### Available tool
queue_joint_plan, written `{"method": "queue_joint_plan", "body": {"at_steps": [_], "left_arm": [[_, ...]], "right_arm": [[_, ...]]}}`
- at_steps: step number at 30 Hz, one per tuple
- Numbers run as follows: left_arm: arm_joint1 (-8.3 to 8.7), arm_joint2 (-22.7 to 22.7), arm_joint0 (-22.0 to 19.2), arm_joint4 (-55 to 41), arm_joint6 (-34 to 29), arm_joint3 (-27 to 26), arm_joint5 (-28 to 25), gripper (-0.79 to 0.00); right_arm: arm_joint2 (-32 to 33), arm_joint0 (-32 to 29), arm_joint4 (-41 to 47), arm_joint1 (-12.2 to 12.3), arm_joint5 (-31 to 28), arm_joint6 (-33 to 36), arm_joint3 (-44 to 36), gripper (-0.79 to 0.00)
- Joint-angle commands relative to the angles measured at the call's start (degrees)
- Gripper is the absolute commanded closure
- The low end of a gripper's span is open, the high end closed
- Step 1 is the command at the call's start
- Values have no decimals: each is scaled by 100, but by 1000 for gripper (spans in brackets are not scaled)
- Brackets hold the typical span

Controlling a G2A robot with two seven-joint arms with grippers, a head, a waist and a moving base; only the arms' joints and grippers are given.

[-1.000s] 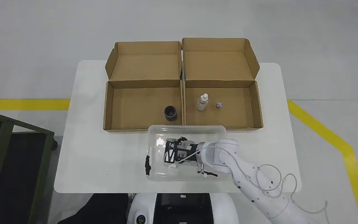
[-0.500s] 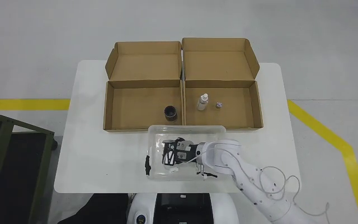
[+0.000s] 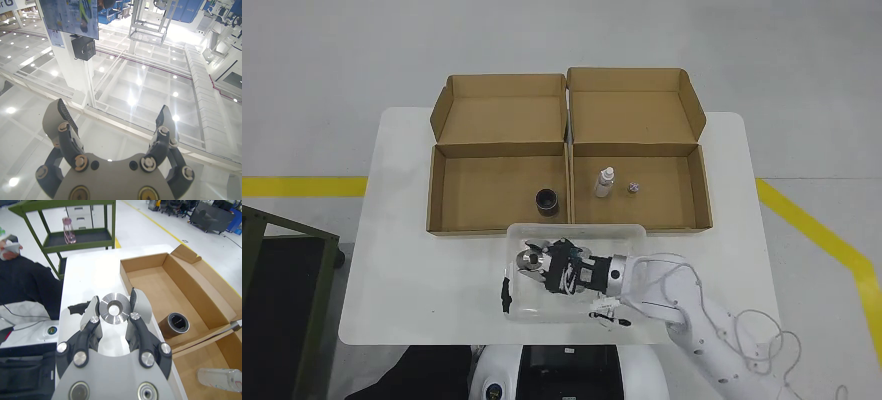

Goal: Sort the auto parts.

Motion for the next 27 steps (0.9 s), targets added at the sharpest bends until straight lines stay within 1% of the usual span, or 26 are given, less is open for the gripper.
{"method": "queue_joint_plan", "body": {"at_steps": [1,10,13,17,22,27], "left_arm": [[0,0,0,0,0,0,0,-785],[0,0,0,0,0,0,0,-785],[0,0,0,0,0,0,0,-785],[0,0,0,0,0,0,0,-785],[0,0,0,0,0,0,0,-785],[0,0,0,0,0,0,0,-785]], "right_arm": [[78,-68,280,6,-9,-182,-108,0],[530,-329,1400,54,-194,-817,-510,0],[654,-387,1876,73,-468,-1012,-568,0],[823,-476,2000,98,-534,-1126,-747,0],[951,-568,2087,94,-360,-1421,-810,0],[989,-535,1937,89,-365,-1539,-748,0]]}}
